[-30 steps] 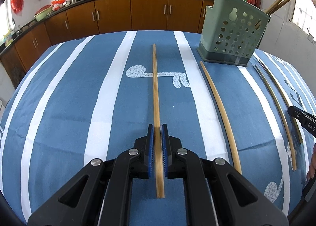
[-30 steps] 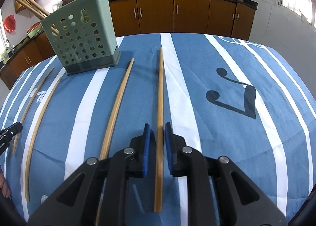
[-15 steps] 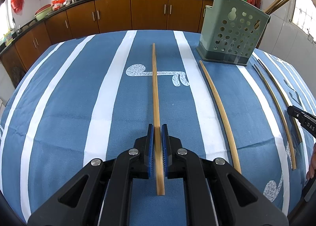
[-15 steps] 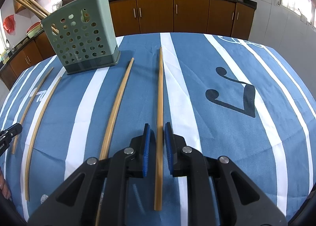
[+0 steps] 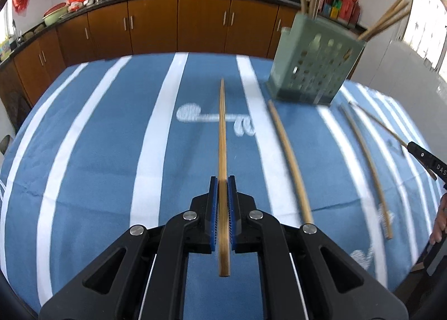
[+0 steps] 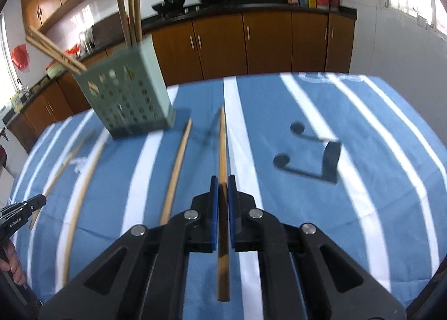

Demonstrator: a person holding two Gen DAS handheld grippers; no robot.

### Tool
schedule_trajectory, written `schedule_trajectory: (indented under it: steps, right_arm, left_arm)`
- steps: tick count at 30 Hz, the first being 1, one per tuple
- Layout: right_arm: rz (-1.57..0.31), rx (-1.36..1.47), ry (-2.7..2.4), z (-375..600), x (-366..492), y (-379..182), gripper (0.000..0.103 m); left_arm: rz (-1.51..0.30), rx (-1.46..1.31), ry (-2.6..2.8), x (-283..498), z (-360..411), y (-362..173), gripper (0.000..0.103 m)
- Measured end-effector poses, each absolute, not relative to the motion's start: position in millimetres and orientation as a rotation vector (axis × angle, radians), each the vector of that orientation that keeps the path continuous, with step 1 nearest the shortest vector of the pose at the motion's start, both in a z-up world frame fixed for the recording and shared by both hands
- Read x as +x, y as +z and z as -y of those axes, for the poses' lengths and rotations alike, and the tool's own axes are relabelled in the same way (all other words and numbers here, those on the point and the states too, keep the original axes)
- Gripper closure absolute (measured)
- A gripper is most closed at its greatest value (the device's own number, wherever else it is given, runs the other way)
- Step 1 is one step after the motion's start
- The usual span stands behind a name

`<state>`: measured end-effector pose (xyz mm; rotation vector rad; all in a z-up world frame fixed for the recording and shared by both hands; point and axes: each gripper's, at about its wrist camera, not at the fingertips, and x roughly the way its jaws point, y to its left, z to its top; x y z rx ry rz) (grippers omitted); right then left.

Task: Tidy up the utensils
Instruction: 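Lift both held chopsticks upright and carry them toward the green holder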

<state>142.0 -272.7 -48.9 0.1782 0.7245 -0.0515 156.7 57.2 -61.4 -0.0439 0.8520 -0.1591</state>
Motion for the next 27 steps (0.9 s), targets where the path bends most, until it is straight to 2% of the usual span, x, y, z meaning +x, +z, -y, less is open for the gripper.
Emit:
schedule_trajectory:
  steps: [12,22,27]
  right_arm:
    - [-0.522,0.219,-0.051,284,123,7,0.095]
    - [-0.47,0.194,-0.009,278,121,38,0.096]
    - [-0.398,0.215,0.092,273,112,87,0.096]
  left_arm:
    - [-0.657,-0.109,-0.185,144,-63,8,0.096]
    - [-0.584,-0.097,-0.204,140,-59,39,0.096]
    - [-0.528,-0.081,-0.255,134,-55,72,0.096]
